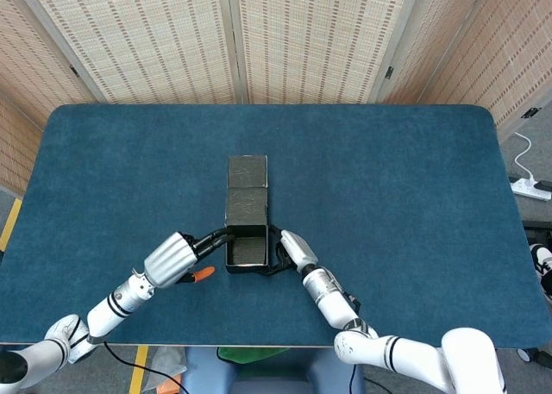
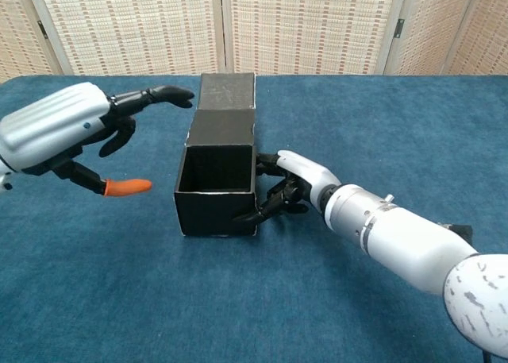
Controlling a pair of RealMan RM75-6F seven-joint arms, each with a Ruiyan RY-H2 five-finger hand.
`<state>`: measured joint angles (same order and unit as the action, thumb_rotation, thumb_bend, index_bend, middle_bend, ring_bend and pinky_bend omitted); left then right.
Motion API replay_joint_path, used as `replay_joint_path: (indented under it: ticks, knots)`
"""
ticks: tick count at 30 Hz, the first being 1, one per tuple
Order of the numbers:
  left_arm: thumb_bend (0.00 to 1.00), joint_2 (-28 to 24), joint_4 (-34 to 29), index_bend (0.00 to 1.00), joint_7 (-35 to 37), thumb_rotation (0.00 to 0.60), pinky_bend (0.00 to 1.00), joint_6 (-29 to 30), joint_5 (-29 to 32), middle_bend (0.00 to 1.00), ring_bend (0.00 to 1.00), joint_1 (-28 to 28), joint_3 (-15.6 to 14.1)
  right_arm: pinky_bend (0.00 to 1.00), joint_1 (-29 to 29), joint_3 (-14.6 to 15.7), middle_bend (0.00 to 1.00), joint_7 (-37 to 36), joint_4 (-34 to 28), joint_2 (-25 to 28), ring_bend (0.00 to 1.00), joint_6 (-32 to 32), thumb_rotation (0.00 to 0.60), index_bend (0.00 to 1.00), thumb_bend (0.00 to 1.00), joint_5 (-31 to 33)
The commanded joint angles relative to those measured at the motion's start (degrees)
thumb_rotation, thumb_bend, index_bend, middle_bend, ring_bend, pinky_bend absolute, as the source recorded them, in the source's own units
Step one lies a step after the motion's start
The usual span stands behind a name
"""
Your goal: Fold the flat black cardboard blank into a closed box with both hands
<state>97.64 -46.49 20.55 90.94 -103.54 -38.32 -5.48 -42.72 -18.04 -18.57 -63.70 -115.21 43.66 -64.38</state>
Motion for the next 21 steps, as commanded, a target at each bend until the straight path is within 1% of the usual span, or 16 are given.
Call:
replay_joint_path:
  ticks: [1, 3, 5, 6, 9, 13, 16, 19, 21]
  knots:
    - [0.26, -3.0, -5.2, 0.11, 4.7, 0.6, 0.93, -0.2, 2.4, 0.24, 0.79, 1.3, 1.1, 1.0, -1.6, -0.4, 0.21, 0.4, 3.2, -2.3, 0.71, -1.7, 0.6, 0.07, 0.12, 0.4]
    - [0.26, -4.8, -9.1, 0.1, 7.3, 0.6, 0.93, -1.8, 3.9, 0.24, 0.79, 1.7, 1.2, 1.0, -2.0, -0.4, 0.12, -0.1, 4.0, -3.1, 0.68, -2.4, 0.6, 0.0, 0.05, 0.3]
    - [0.26, -6.8, -13.3, 0.1, 10.5, 0.6, 0.93, -4.2, 5.5, 0.23, 0.79, 2.1, 1.1, 1.0, -1.9, 0.0, 0.04, -0.7, 3.8, -3.3, 0.66, -2.6, 0.6, 0.0, 0.0, -0.4]
    - [0.26, -7.8, -15.1, 0.09, 11.9, 0.6, 0.93, -5.3, 6.2, 0.23, 0.79, 2.2, 1.1, 1.0, -1.8, 0.3, 0.01, -1.1, 3.4, -3.1, 0.65, -2.5, 0.6, 0.0, 0.0, -0.8]
    - [0.25, -10.7, -20.5, 0.07, 16.5, 0.6, 0.93, -9.2, 8.5, 0.21, 0.78, 2.2, 1.0, 1.0, -0.6, 1.4, 0.0, -2.1, 0.8, -1.9, 0.63, -1.5, 0.6, 0.0, 0.0, -2.6]
    - [0.25, -13.7, -25.5, 0.02, 22.4, 0.6, 0.93, -14.4, 11.2, 0.17, 0.77, 1.7, 1.1, 1.0, 1.0, 2.7, 0.0, -2.8, -2.7, 0.3, 0.61, 0.1, 0.6, 0.0, 0.0, -4.4]
    - [0.25, -15.0, -27.3, 0.0, 25.8, 0.6, 0.93, -19.1, 13.0, 0.11, 0.75, 1.1, 1.1, 1.0, 2.1, 3.2, 0.0, -2.3, -4.8, 1.9, 0.61, 1.2, 0.6, 0.0, 0.0, -4.7]
    - [0.23, -15.7, -27.5, 0.0, 28.1, 0.6, 0.93, -24.5, 14.7, 0.04, 0.71, 0.1, 0.9, 1.0, 3.3, 3.6, 0.0, -1.3, -7.2, 4.2, 0.6, 1.5, 0.6, 0.0, 0.0, -3.7]
    - [0.23, -16.3, -27.0, 0.0, 29.2, 0.6, 0.93, -28.5, 15.5, 0.01, 0.68, -0.8, 0.5, 1.0, 4.3, 4.0, 0.0, -0.4, -9.6, 6.6, 0.6, 1.6, 0.6, 0.0, 0.0, -2.9]
